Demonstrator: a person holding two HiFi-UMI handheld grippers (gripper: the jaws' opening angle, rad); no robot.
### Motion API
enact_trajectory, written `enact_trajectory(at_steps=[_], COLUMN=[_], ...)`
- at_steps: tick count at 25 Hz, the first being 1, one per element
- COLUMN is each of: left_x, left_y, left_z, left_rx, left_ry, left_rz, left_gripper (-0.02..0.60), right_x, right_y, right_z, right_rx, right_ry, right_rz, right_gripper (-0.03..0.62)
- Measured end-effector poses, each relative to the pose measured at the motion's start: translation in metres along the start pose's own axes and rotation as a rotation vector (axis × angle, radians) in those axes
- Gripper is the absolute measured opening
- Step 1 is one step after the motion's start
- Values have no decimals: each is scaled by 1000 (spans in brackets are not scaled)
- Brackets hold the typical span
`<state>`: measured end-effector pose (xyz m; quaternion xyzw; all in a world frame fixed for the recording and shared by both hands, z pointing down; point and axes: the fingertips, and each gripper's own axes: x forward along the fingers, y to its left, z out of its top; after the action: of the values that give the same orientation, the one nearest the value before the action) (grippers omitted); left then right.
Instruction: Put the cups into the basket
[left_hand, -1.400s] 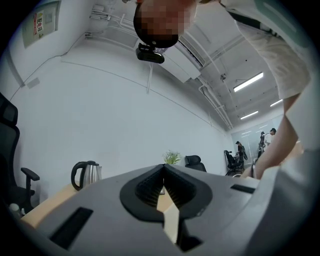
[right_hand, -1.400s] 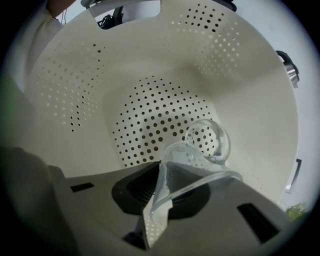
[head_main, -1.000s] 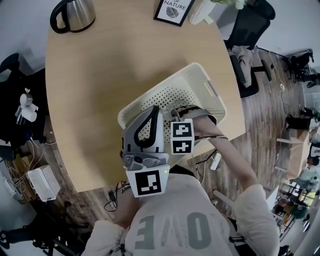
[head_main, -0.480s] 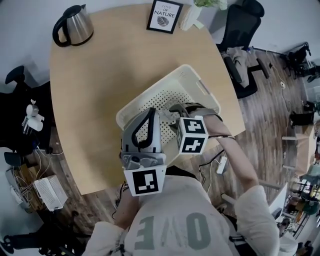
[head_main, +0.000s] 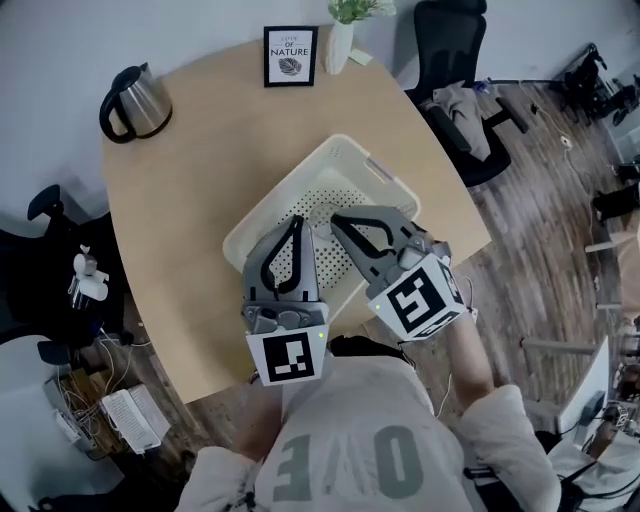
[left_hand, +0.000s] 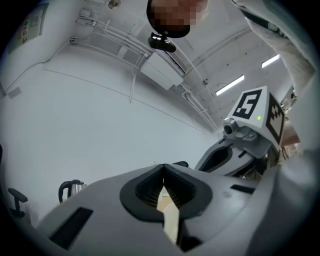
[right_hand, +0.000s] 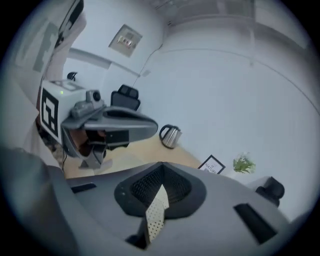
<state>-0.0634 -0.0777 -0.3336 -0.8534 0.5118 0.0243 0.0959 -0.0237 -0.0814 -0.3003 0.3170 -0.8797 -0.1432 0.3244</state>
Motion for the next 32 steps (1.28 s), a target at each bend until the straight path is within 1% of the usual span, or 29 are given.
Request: enact_trajectory(at_steps=[3, 5, 6, 9, 12, 15, 26, 30, 32], left_x=[-2, -4, -5, -7, -7, -7, -5, -3, -1], left_y=[-7, -12, -14, -23, -30, -36, -43, -39, -34], left_z=[16, 26, 31, 40, 43, 43, 37, 32, 31], left_rx=[-8, -1, 8, 25, 10, 5, 7, 8, -1], left_ry=[-28, -47, -54, -71, -75, -78, -59, -45, -47], left_rz=[-4, -9, -14, -34, -49, -59, -69, -61, -54], left_gripper=[9, 9, 9, 9, 9, 9, 9, 9, 9], right_x=[-31, -47, -53, -67, -77, -78, -89, -89, -87], right_y=[-8, -9, -9, -8, -9, -7, -27, -32, -34], right_z=[18, 20, 19, 11, 3, -3, 1, 0, -1], right_rx=[148, 223, 237, 232, 248, 222, 209, 217, 210], right_ry=[-162, -218, -215, -177, -161, -137, -177, -194, -183], right_rz=[-80, -140, -175, -293, -373, -393, -437, -448, -451], right_gripper=[-2, -2, -2, -2, -2, -2, -2, -2, -2])
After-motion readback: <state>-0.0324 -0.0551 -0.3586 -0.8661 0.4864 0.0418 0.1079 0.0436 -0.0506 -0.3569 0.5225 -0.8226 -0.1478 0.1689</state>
